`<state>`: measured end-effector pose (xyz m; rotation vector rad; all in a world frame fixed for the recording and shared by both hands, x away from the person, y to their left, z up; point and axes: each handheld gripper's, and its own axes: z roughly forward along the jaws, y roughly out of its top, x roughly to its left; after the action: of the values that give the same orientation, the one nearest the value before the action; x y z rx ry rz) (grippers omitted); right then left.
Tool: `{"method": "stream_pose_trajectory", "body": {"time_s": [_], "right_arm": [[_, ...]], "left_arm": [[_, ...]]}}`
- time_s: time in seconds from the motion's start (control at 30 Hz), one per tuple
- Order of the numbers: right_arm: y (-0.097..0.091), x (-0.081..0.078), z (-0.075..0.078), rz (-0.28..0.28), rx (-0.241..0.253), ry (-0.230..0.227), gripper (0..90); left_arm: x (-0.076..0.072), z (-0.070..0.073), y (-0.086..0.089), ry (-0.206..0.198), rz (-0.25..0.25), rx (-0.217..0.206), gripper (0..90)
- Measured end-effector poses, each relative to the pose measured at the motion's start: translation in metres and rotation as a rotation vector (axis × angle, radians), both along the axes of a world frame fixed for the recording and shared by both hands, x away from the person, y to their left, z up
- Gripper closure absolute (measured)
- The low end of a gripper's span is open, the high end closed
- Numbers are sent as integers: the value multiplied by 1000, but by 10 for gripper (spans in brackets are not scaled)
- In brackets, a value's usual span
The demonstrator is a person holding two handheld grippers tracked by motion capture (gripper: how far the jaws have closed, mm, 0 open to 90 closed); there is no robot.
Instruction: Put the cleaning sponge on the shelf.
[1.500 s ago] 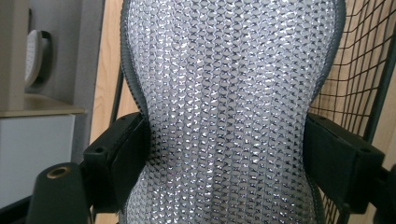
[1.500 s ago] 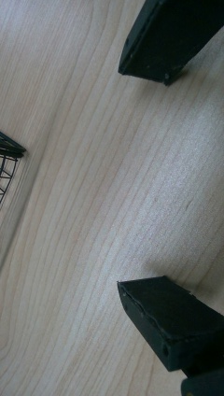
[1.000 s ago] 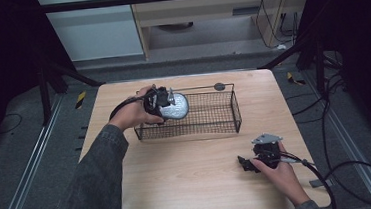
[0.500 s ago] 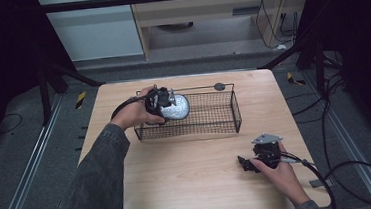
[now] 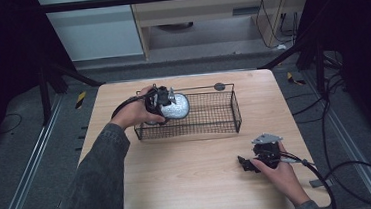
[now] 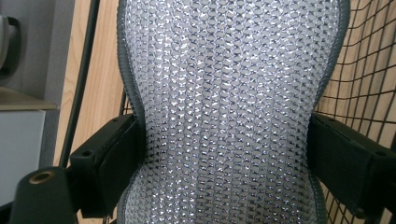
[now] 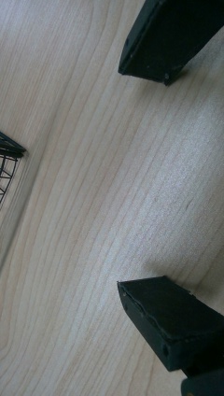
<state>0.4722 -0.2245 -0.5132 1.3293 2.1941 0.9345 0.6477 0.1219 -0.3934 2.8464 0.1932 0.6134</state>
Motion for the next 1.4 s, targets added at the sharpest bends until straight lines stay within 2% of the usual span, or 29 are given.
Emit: {"method": "stream_pose_trajectory", "body": {"time_s": [0.57,1.0,1.4], "right_arm": [[0,0,0,1,-2,0,4],[0,0,0,1,0,0,4],[0,0,0,1,0,0,4]], "left_arm": [[2,3,3,8,21,-37,63],[-3,5,2,19,6,-45,65],[-11,15,7,13,25,-103,52]]}}
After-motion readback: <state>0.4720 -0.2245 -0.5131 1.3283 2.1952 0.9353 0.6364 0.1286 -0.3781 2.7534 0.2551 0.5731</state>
